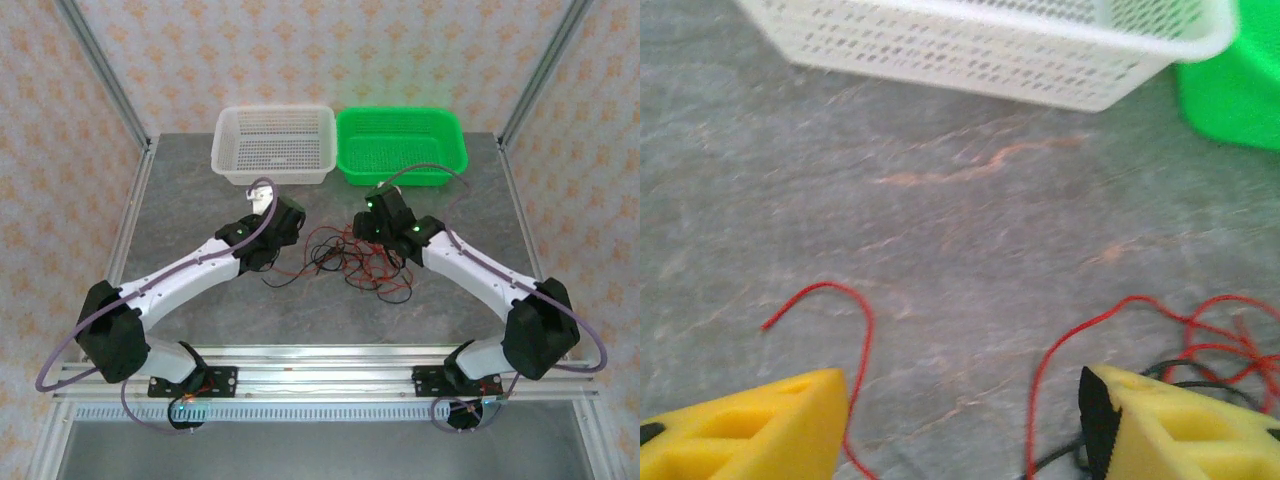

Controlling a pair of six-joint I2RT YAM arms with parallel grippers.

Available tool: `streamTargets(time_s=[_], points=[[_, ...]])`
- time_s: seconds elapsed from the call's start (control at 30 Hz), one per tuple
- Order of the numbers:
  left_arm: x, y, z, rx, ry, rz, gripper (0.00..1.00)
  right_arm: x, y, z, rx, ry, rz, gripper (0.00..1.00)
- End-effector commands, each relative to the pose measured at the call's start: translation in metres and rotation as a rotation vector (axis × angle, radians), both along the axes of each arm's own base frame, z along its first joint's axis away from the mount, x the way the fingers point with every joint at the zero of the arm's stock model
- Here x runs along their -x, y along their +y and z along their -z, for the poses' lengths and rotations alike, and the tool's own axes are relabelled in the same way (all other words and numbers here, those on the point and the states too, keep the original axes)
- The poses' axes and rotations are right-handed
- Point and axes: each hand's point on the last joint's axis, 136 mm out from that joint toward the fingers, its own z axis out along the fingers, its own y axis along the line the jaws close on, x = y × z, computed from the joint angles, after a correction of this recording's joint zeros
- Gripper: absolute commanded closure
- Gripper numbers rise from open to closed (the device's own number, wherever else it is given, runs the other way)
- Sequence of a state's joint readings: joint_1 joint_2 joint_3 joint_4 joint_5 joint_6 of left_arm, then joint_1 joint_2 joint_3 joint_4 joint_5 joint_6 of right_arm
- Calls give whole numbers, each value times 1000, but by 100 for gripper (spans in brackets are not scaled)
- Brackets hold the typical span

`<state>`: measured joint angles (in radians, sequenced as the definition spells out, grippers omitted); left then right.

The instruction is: Untangle the cables

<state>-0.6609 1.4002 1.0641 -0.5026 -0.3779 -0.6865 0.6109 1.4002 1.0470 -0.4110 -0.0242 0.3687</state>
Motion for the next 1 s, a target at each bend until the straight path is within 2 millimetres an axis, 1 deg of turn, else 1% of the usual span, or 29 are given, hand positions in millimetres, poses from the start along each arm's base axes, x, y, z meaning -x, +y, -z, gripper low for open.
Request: streamTargets(time_s=[0.0, 0.1, 0.23, 0.4, 0.53, 0.63, 0.67, 0.77, 0.8, 0.87, 0.93, 0.97], points=[[17, 36, 27, -17, 81, -94, 37, 6, 8, 4, -7, 10, -35, 48], [17, 39, 47, 16, 108, -89, 36, 10, 10, 10, -16, 20, -36, 48], [9, 25, 72, 43, 132, -27, 31, 15, 12, 15, -31, 32, -37, 48], [3, 12, 101, 52, 190, 5, 31, 21, 14, 19, -44, 41, -40, 48], [2, 17, 118, 3, 214, -15, 31, 26, 14, 26, -55, 57, -38, 48], [0, 23, 124, -38, 218, -32, 35, 29, 16, 31, -61, 68, -42, 48], [-1, 25, 124, -46, 213, -37, 38, 30, 16, 33, -63, 72, -43, 48], [-4, 26, 122, -61, 193, -40, 50, 33, 17, 37, -73, 81, -44, 50], [-5, 27, 121, -66, 188, -41, 56, 34, 17, 38, -76, 85, -44, 51], [-6, 29, 120, -80, 179, -47, 73, 36, 19, 41, -86, 93, -44, 52], [-7, 30, 115, -84, 167, -50, 100, 38, 20, 42, -98, 98, -49, 52], [-7, 31, 111, -82, 157, -53, 100, 39, 20, 43, -105, 100, -50, 52]])
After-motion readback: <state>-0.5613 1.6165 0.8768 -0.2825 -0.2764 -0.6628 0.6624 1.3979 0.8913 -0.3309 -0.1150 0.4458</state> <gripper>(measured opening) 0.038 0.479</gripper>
